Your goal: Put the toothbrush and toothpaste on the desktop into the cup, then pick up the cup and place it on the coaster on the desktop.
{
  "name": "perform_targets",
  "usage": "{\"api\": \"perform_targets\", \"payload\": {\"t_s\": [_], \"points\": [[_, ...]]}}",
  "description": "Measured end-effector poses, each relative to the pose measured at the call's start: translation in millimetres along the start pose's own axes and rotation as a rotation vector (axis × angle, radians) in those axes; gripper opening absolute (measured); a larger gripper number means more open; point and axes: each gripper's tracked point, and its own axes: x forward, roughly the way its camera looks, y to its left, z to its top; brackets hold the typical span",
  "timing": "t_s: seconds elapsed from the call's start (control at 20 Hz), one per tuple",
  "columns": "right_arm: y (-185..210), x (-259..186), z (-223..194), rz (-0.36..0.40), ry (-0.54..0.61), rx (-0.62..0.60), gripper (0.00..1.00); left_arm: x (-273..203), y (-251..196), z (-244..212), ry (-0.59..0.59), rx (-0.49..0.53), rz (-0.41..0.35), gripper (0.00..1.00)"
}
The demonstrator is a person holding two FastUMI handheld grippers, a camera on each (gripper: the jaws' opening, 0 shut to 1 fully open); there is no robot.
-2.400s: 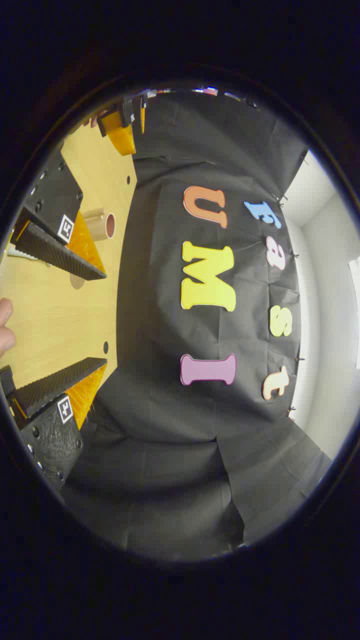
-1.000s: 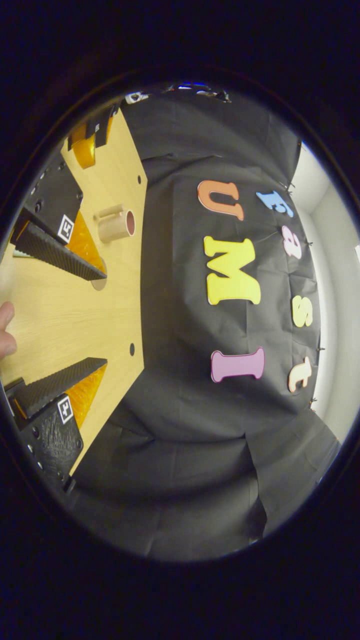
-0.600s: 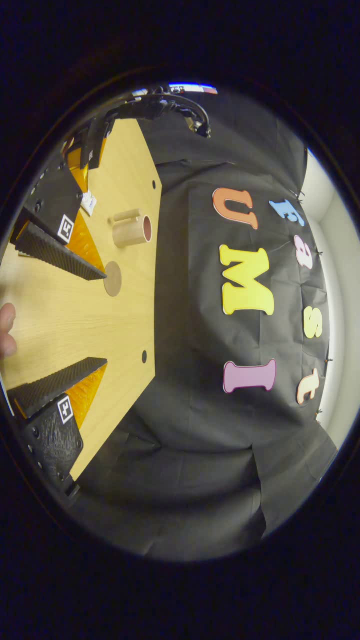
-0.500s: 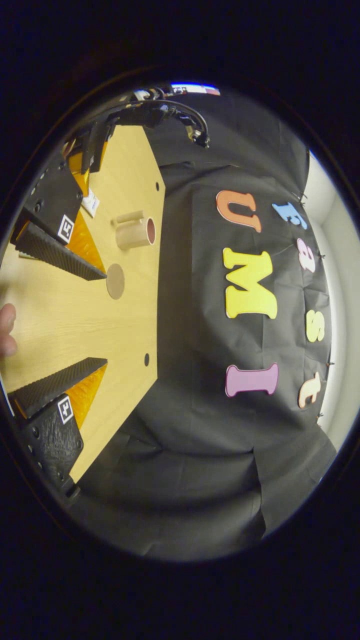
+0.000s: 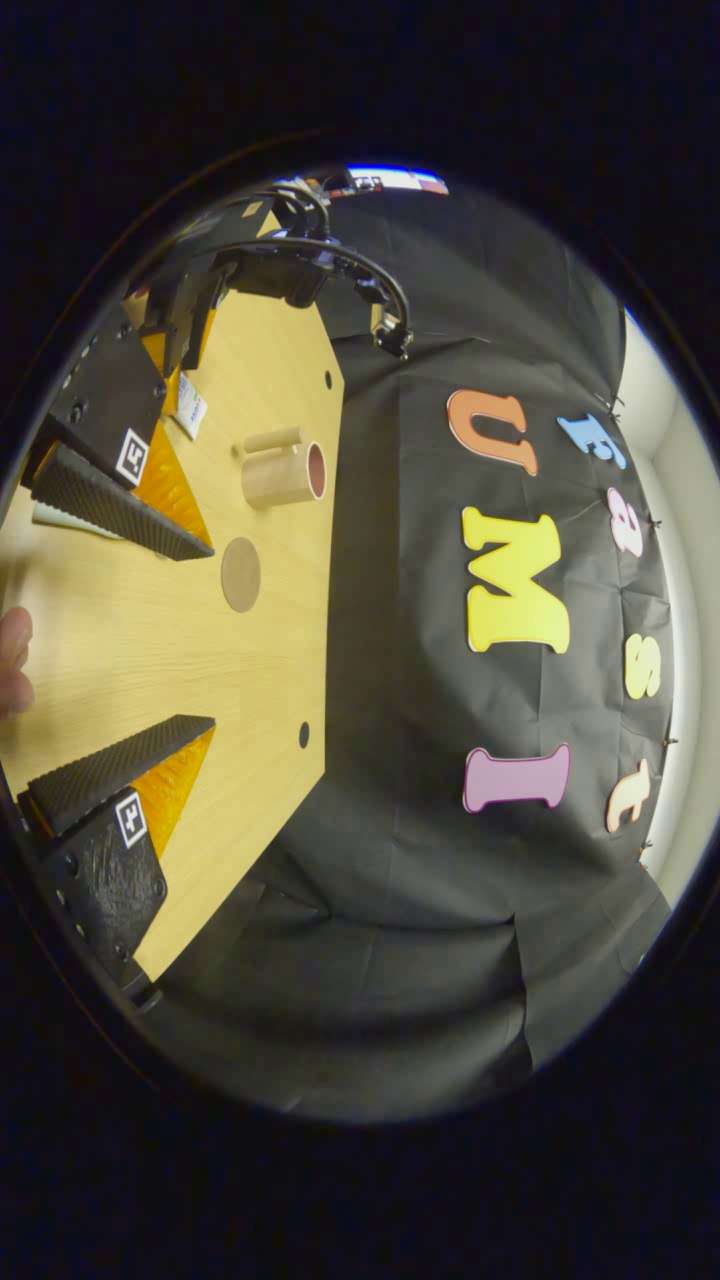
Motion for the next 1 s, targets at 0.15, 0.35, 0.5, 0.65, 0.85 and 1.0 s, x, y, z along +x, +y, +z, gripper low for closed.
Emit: {"api": "perform_targets", "payload": {"t_s": [0.15, 0.35, 0.5, 0.65, 0.85, 1.0], "points": [[3, 2, -3, 0.006, 0.009, 0.002, 0.95, 8, 0, 3, 0.008, 0.001, 0.024, 0.59], [4, -1, -1, 0.009, -0.001, 0.009, 0.96, 5, -2, 6, -0.001, -0.028, 0.037, 0.47], [6, -2, -2, 0.016, -0.001, 0.005, 0.95, -4, 1, 14, -0.04, -0.036, 0.038, 0.45], [11, -4, -1, 0.024, -0.005, 0.008, 0.95, -18, 1, 25, -0.1, -0.045, 0.031, 0.43], [15, -8, -2, 0.021, -0.014, -0.012, 0.94, -39, 5, 42, -0.196, -0.025, 0.031, 0.41], [20, -11, -4, 0.024, -0.018, -0.022, 0.96, -44, 4, 51, -0.247, -0.034, 0.021, 0.4]]}}
